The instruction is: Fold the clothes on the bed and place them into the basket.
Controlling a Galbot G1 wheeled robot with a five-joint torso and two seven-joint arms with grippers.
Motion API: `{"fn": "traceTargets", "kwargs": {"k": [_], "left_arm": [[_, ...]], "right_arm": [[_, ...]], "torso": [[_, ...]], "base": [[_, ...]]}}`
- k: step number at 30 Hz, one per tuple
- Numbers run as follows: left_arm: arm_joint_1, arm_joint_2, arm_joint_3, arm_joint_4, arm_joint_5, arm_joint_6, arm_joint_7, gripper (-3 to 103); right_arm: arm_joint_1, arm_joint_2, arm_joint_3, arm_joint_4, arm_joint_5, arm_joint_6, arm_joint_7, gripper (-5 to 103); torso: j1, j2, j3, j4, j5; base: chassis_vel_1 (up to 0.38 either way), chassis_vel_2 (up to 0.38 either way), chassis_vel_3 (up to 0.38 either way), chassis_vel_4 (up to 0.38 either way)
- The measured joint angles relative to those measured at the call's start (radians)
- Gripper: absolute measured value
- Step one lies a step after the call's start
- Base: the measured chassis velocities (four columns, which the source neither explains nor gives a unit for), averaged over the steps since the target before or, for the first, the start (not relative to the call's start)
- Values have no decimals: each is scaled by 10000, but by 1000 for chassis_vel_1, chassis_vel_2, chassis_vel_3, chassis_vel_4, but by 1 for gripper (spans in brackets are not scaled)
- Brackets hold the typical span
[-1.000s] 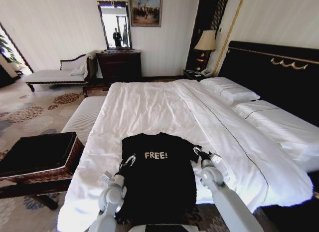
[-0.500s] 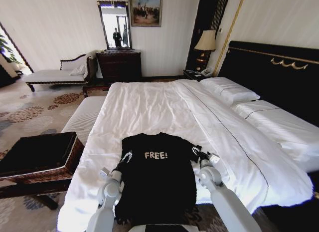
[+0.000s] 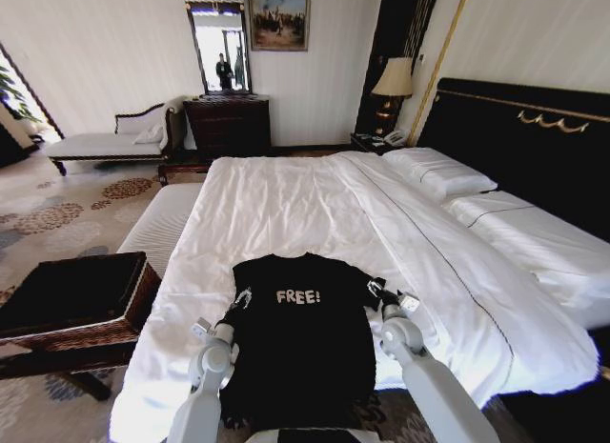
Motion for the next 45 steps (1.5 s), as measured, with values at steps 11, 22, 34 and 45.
{"fn": "traceTargets", "kwargs": {"k": [11, 22, 34, 45], "left_arm": [[178, -19, -154, -305, 10, -33, 11, 7], [234, 83, -330, -543, -28, -55, 4, 0], [-412, 1343, -1475, -299, -718, 34, -73, 0], [-1144, 2135, -1547, 1110, -690, 46, -32, 0]], "right_arm": [[12, -25, 0, 25, 0, 1, 29, 100], [1, -25, 17, 182, -1, -8, 90, 100], [-102, -28, 85, 429, -55, -37, 104, 100], [-211, -21, 105, 540, -92, -75, 154, 100]], "torso": [[0, 0, 0, 0, 0], [0, 0, 0, 0, 0], [0, 0, 0, 0, -1], [-1, 0, 0, 0, -1]], "base": [[0, 0, 0, 0], [0, 0, 0, 0], [0, 0, 0, 0], [0, 0, 0, 0]]}}
